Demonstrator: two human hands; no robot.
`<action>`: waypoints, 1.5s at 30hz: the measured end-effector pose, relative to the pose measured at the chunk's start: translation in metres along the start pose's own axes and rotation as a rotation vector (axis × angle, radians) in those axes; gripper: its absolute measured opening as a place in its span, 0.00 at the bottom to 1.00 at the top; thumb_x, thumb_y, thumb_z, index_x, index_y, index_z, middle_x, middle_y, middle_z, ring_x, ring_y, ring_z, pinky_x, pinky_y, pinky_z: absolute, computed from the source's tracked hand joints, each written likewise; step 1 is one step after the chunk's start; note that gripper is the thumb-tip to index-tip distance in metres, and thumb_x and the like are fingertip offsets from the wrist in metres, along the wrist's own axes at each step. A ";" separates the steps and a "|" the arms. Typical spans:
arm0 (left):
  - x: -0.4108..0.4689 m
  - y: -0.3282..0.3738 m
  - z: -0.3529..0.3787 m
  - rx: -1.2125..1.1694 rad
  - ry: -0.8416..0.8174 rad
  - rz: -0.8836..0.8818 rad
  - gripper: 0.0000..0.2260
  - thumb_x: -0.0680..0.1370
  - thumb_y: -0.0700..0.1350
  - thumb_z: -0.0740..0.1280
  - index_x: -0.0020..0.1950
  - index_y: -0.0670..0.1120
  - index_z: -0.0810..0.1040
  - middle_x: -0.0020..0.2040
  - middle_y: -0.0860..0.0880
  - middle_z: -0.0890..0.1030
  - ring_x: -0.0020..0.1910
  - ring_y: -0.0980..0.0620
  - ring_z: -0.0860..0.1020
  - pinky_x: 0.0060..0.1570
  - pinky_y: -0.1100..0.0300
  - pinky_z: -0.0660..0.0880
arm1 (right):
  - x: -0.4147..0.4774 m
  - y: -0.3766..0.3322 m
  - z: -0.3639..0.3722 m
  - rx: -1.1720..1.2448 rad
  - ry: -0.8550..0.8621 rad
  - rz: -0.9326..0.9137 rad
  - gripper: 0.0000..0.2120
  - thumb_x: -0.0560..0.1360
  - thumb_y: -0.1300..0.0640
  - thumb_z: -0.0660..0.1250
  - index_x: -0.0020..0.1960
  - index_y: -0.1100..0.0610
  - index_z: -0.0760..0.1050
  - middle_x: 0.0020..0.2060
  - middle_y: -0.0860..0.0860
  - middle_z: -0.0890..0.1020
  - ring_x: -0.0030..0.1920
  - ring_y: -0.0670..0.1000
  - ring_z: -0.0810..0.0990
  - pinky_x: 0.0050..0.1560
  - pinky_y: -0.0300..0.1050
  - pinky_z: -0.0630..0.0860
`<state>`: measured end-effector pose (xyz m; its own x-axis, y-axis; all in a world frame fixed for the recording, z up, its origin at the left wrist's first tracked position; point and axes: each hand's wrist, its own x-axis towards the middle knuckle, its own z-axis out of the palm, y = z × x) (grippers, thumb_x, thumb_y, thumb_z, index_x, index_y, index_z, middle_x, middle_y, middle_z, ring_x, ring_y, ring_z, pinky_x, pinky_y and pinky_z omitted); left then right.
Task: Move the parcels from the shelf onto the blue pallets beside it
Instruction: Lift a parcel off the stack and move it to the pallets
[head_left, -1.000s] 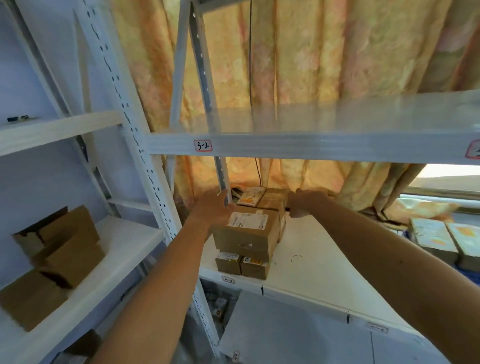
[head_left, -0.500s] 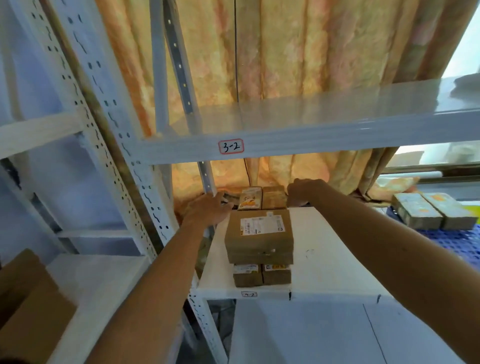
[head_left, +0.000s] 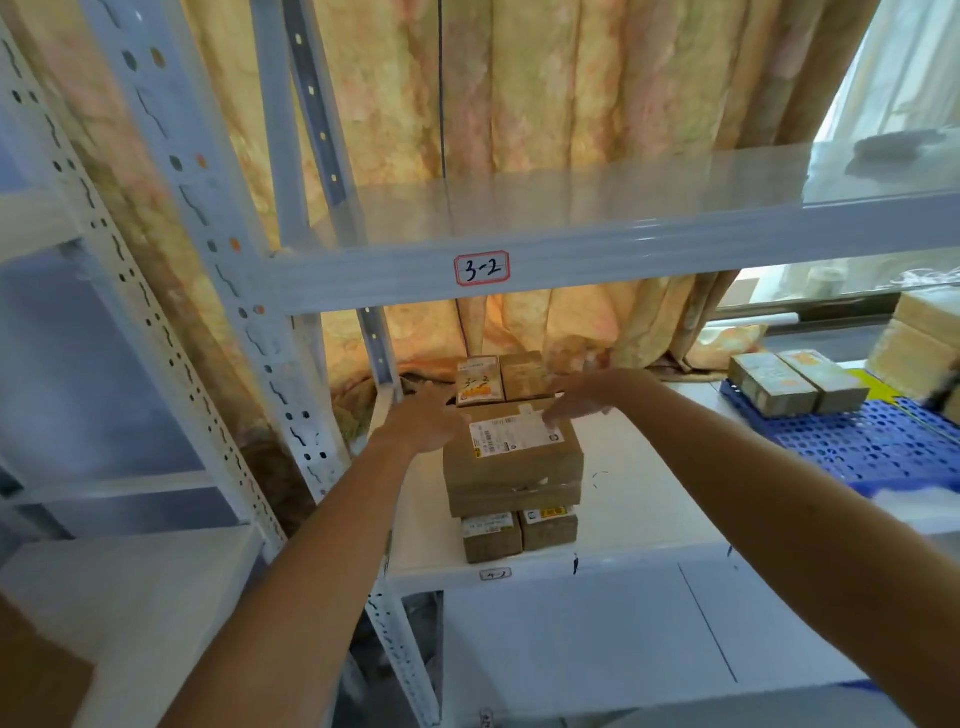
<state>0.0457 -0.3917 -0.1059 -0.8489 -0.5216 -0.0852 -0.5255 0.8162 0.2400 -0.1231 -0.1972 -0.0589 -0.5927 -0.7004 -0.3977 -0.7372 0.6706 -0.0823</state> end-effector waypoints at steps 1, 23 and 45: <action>0.001 0.000 0.001 -0.016 -0.024 0.010 0.39 0.75 0.72 0.59 0.82 0.57 0.55 0.82 0.48 0.53 0.79 0.41 0.57 0.74 0.44 0.61 | -0.003 -0.003 0.000 0.018 -0.009 -0.007 0.48 0.62 0.29 0.69 0.77 0.43 0.61 0.76 0.53 0.63 0.73 0.62 0.65 0.66 0.64 0.71; 0.007 0.011 0.036 -0.075 -0.266 0.041 0.57 0.59 0.80 0.68 0.81 0.63 0.48 0.82 0.53 0.38 0.81 0.43 0.45 0.76 0.38 0.55 | 0.031 -0.006 0.060 -0.055 0.036 -0.147 0.71 0.55 0.31 0.79 0.80 0.53 0.38 0.76 0.55 0.49 0.70 0.61 0.66 0.67 0.59 0.70; 0.010 0.037 0.056 0.023 -0.247 -0.103 0.66 0.57 0.68 0.81 0.79 0.63 0.36 0.79 0.51 0.31 0.79 0.37 0.55 0.70 0.41 0.68 | 0.046 0.009 0.087 0.068 0.116 -0.249 0.69 0.58 0.32 0.79 0.80 0.50 0.36 0.78 0.55 0.34 0.75 0.66 0.58 0.72 0.60 0.64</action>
<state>0.0153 -0.3527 -0.1523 -0.7772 -0.5279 -0.3425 -0.6086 0.7690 0.1957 -0.1286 -0.2026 -0.1577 -0.4326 -0.8661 -0.2505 -0.8435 0.4869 -0.2269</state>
